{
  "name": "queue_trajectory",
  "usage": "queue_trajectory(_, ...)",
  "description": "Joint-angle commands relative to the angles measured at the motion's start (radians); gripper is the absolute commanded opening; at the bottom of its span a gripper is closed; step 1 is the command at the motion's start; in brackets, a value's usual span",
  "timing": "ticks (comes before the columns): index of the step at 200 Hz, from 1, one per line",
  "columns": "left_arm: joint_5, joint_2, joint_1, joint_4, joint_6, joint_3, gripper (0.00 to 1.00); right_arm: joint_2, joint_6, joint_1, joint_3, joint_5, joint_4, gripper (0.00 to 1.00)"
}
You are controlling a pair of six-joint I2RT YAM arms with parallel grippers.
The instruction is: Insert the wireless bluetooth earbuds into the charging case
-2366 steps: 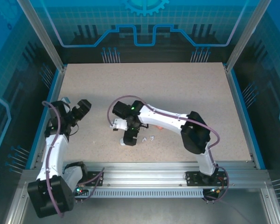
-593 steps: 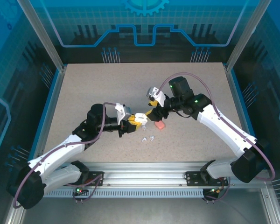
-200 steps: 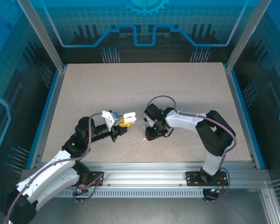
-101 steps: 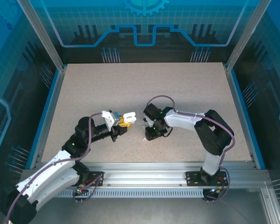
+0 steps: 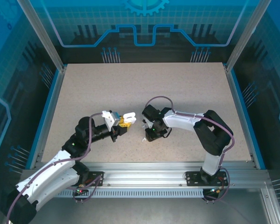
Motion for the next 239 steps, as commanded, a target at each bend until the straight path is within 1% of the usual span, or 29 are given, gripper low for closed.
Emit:
queue_trajectory(1,-0.014,-0.008,-0.007,0.003,0.018,0.001,0.00,0.019,-0.004,0.016,0.013,0.000,-0.015,0.27)
queue_trajectory(44,-0.014,-0.006,-0.006,0.003,0.016,-0.001,0.00,-0.025,-0.016,0.015,-0.004,0.005,0.028,0.22)
queue_trajectory(102,0.001,0.008,-0.006,0.027,-0.023,-0.008,0.00,-0.135,-0.075,0.009,-0.039,0.046,0.069,0.21)
queue_trajectory(125,0.019,0.018,-0.006,0.044,-0.056,-0.015,0.00,-0.219,-0.130,0.008,-0.055,0.099,0.074,0.21)
queue_trajectory(173,0.055,0.058,-0.006,0.085,-0.120,-0.031,0.00,-0.442,-0.289,0.008,-0.099,0.161,0.126,0.20)
queue_trajectory(210,0.085,0.108,-0.008,0.103,-0.147,-0.019,0.00,-0.612,-0.415,0.011,-0.127,0.168,0.210,0.21)
queue_trajectory(239,0.108,0.158,-0.009,0.135,-0.171,-0.004,0.00,-0.698,-0.507,0.029,-0.129,0.171,0.272,0.21)
